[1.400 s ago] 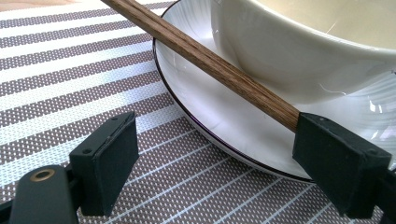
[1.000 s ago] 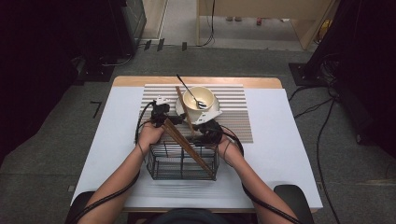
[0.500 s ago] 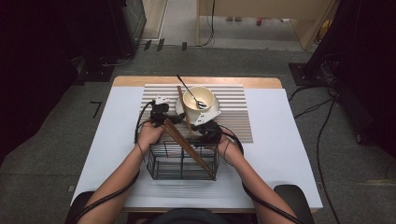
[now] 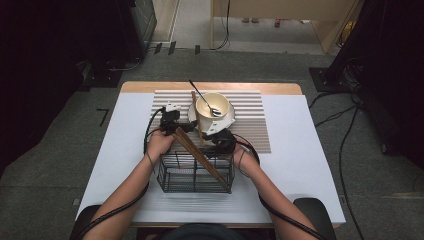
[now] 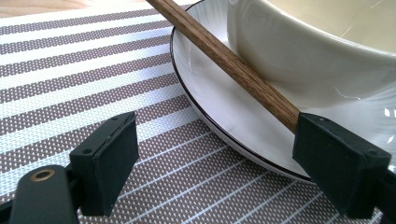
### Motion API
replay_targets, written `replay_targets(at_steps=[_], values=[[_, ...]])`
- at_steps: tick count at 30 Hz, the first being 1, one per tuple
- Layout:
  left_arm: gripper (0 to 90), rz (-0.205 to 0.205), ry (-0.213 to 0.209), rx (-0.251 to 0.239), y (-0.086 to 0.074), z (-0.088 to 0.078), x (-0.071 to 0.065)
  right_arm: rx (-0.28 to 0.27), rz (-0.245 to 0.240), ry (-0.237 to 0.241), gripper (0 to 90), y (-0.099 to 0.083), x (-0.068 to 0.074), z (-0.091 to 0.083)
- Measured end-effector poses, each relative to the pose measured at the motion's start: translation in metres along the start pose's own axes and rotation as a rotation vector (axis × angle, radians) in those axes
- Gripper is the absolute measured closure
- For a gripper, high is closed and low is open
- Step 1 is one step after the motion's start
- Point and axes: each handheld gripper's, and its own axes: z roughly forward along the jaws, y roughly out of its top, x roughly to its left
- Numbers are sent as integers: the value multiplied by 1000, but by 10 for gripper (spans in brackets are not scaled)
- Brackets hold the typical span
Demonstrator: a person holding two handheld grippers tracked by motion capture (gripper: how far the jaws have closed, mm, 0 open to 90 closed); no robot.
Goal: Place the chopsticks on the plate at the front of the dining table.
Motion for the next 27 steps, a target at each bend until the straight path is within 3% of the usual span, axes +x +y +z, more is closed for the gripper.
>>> replay_targets(at_steps=[12, 20, 27], values=[[149, -2, 9, 0, 0, 0, 2, -7, -39, -1, 446, 2, 0, 5], [149, -4, 10, 1, 1, -1, 2, -23, -24, -27, 524, 1, -3, 6], [148, -2, 8, 1, 1, -1, 2, -28, 17, -14, 509, 1, -6, 7]])
